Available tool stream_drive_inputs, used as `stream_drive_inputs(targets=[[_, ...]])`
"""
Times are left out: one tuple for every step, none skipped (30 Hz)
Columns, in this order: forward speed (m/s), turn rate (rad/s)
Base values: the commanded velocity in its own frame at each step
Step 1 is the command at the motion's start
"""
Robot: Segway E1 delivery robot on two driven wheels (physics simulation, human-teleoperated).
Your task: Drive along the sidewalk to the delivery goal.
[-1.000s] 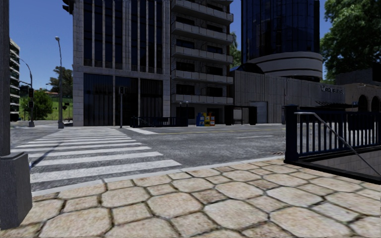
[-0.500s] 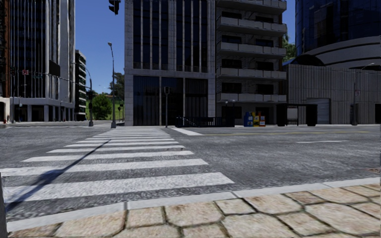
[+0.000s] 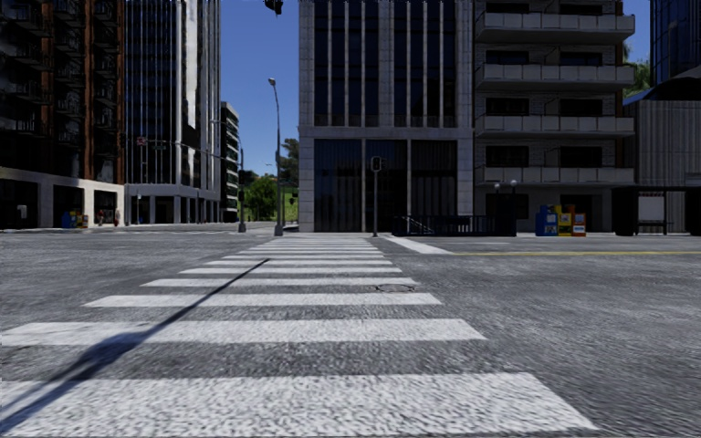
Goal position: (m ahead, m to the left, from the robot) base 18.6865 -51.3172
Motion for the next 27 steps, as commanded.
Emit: stream_drive_inputs(targets=[[1.78, 0.35], [1.78, 0.34], [1.78, 0.25], [1.78, 0.07], [1.78, 0.00], [1.78, 0.00], [1.78, 0.00], [1.78, 0.00], [1.78, 0.00], [1.78, 0.00], [1.78, 0.00], [1.78, 0.00], [1.78, 0.00], [1.78, 0.00], [1.78, 0.00], [1.71, 0.00], [1.71, 0.00], [1.63, 0.00], [1.49, 0.00], [1.40, 0.00], [1.37, 0.00], [1.36, 0.00], [1.36, 0.00], [1.36, 0.00], [1.36, 0.00], [1.36, 0.00], [1.36, 0.00]])
